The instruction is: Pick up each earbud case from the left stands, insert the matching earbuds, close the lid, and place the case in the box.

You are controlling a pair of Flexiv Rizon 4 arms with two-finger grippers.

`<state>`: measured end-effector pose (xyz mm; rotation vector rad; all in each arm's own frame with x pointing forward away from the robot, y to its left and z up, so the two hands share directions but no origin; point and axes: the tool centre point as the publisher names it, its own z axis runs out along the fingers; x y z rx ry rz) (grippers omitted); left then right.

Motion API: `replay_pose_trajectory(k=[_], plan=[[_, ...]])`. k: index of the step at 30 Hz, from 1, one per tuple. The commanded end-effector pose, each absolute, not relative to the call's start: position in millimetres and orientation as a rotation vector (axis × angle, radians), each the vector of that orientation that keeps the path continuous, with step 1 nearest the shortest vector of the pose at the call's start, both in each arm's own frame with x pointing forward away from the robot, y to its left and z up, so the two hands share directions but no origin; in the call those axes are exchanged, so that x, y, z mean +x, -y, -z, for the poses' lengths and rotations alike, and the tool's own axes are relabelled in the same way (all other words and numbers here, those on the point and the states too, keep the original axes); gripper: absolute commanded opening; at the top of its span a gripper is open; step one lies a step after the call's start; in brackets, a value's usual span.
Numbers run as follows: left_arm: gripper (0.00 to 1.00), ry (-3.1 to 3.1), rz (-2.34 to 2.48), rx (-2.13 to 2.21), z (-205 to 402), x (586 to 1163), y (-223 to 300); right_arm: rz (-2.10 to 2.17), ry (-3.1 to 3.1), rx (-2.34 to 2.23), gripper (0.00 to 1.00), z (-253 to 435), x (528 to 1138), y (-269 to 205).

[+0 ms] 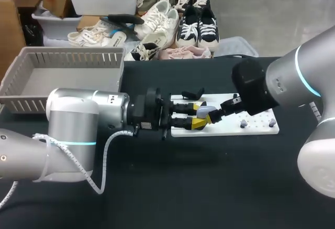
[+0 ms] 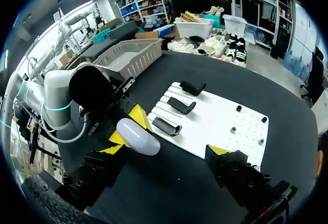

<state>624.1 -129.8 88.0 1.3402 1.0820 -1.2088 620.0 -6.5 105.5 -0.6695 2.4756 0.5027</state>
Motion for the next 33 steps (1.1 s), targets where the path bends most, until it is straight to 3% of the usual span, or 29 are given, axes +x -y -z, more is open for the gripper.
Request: replay_pose_trajectory(k=[1, 26, 33], plan=[[0.0, -1.081, 1.208, 1.339, -88, 624, 129, -0.498, -2.482, -0.67, 1.0, -106, 623, 6], [0.0, -1.081, 1.208, 1.339, -88, 624, 129, -0.437, -2.443, -0.656, 1.0, -128, 641, 10], [0.0, -1.081, 1.208, 1.339, -88, 624, 129, -0.272, -2.404, -0.645, 1.0, -158, 645, 34]])
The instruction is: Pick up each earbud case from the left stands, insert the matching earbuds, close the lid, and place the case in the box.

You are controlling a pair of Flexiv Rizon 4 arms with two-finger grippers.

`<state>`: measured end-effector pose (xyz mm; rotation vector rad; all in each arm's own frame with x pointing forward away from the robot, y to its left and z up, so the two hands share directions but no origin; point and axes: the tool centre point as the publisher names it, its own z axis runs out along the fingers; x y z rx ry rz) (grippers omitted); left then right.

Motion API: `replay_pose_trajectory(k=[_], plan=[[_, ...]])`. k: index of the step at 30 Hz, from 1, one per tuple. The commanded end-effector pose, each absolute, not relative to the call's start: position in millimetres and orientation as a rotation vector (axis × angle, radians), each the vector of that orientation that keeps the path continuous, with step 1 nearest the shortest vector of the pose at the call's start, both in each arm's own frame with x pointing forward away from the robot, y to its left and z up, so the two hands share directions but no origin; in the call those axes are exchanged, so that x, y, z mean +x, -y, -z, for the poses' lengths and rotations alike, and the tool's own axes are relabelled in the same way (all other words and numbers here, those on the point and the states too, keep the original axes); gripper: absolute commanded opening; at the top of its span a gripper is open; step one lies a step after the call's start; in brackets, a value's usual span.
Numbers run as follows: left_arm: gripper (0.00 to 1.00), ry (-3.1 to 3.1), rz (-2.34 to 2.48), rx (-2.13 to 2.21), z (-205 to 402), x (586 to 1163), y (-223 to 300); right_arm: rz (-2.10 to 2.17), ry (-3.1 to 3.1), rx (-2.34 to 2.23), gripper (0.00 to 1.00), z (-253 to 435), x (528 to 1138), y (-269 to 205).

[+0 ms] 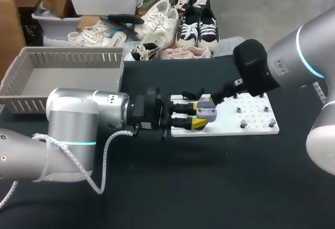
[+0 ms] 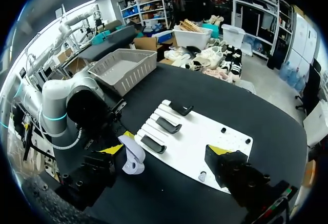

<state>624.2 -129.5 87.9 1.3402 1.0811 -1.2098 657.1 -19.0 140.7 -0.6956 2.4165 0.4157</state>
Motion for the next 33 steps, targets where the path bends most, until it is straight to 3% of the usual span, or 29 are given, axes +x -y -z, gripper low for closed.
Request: replay_pose_trajectory(k=[1, 13, 33], plan=[[0.0, -1.081, 1.208, 1.339, -88, 624, 129, -0.243, -2.404, -0.64, 1.0, -162, 645, 39], [0.0, -1.081, 1.208, 1.339, -88, 624, 129, 0.132, -2.526, -0.537, 1.0, -153, 638, 106], [0.0, -1.081, 1.208, 1.339, -88, 624, 129, 0.313, -2.775, -0.436, 1.0, -96, 632, 143]])
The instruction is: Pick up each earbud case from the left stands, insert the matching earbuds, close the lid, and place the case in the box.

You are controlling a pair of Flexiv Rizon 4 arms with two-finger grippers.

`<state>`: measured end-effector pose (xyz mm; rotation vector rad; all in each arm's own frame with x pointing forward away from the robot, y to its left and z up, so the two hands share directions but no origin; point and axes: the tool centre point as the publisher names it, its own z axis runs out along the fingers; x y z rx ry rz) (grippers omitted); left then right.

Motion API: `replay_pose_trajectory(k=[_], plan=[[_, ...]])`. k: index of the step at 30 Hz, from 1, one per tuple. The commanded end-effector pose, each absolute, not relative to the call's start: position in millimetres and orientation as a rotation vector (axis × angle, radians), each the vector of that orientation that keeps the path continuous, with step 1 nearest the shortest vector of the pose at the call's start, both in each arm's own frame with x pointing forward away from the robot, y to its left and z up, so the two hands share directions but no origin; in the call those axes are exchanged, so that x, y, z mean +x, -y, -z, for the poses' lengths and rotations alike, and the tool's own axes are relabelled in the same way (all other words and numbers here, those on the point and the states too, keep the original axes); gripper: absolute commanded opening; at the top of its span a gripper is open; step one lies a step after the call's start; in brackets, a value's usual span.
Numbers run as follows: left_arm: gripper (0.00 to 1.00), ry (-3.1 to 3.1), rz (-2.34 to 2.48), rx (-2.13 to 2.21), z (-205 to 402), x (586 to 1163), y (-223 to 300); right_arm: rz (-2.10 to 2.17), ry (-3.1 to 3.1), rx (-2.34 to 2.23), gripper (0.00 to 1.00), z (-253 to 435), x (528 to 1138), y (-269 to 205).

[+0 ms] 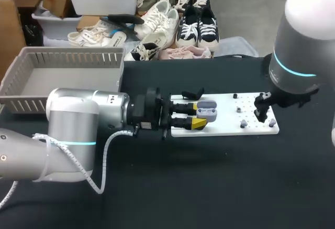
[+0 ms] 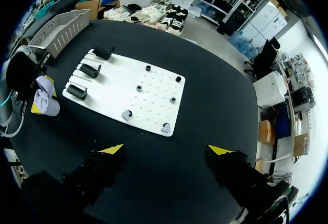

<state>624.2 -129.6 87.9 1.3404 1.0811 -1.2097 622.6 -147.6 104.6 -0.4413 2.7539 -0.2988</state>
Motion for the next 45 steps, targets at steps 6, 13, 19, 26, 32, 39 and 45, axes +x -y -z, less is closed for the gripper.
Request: replay_pose_trajectory(k=[6, 13, 19, 26, 32, 39, 45], plan=[[0.0, -1.081, 1.208, 1.339, -88, 624, 129, 0.302, -2.778, -0.426, 1.0, -92, 633, 142], [0.0, -1.081, 1.208, 1.339, -88, 624, 129, 0.283, -2.821, -0.453, 0.93, -71, 638, 140], [0.0, -1.081, 1.208, 1.339, -88, 624, 129, 0.296, -2.838, -0.475, 0.82, -61, 641, 140], [0.0, -1.081, 1.208, 1.339, -88, 624, 129, 0.301, -2.843, -0.473, 0.58, -55, 645, 143], [0.0, -1.081, 1.208, 1.339, -88, 624, 129, 0.31, -2.853, -0.469, 0.49, -49, 646, 147], [0.0, -1.081, 1.208, 1.339, -88, 624, 129, 0.329, -2.866, -0.47, 0.47, -40, 646, 151], [0.0, -1.081, 1.208, 1.339, -88, 624, 129, 0.338, -2.869, -0.472, 0.46, -36, 648, 152]])
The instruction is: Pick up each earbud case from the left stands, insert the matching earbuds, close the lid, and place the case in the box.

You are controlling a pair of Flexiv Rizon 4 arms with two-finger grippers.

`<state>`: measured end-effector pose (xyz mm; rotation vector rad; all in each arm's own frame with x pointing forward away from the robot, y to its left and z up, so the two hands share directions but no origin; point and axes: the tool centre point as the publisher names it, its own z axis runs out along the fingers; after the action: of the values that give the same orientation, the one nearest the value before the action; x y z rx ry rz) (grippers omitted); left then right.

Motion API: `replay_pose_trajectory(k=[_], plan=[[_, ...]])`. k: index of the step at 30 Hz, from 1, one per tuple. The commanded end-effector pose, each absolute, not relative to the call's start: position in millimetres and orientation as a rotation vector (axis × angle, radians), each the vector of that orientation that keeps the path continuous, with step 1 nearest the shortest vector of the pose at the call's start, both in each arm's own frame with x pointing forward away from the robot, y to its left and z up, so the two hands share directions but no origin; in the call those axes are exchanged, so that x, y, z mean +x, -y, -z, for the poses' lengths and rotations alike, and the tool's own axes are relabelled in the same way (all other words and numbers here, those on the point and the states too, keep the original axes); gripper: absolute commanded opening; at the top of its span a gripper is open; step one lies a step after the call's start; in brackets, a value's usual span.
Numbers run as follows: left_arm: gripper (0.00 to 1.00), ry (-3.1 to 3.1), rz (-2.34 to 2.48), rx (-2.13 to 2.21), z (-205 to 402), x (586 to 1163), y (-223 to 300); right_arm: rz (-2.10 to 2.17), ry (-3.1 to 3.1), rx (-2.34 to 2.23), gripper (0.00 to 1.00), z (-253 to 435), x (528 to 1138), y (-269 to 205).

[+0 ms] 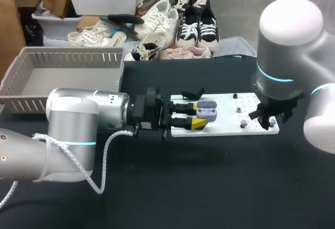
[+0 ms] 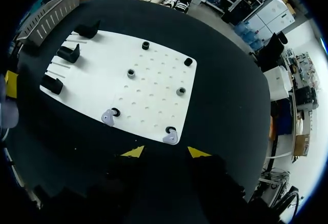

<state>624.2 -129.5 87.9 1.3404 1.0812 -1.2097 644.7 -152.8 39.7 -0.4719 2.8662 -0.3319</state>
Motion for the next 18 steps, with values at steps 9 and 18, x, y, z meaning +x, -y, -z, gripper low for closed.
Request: replay_pose_trajectory(k=[9, 18], plan=[[0.0, -1.081, 1.208, 1.339, -88, 624, 129, 0.357, -2.871, -0.483, 0.44, -32, 655, 153], [0.0, -1.081, 1.208, 1.339, -88, 624, 129, 0.367, -2.881, -0.48, 0.4, -26, 660, 157]])
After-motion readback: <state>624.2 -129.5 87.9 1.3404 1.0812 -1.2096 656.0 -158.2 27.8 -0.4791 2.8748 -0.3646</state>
